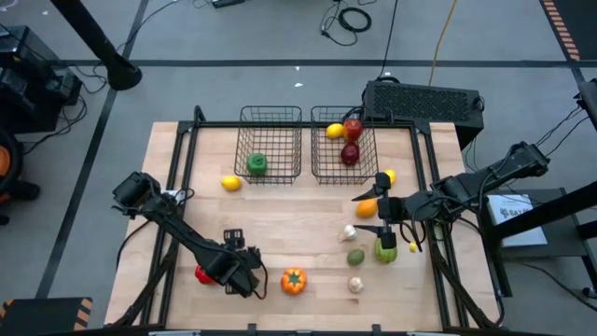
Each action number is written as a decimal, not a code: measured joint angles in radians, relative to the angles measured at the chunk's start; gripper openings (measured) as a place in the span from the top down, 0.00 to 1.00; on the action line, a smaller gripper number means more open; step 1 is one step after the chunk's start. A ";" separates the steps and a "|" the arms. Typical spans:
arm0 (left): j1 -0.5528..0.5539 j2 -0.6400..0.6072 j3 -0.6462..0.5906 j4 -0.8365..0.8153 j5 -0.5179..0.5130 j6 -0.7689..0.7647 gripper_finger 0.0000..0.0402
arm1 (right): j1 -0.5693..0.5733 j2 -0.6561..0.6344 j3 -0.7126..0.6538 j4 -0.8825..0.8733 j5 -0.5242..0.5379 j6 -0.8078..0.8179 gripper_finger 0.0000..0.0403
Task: Sort produce into baskets
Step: Put the white garlic into the left wire basket
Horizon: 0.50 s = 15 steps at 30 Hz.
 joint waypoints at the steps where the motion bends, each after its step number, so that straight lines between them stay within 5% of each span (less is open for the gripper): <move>1: 0.000 0.000 0.000 -0.009 0.000 -0.001 0.22 | 0.000 0.000 0.000 0.000 0.000 0.000 0.22; 15: 0.000 0.001 -0.043 0.019 0.002 -0.028 0.23 | 0.000 0.000 0.000 -0.016 0.000 0.004 0.22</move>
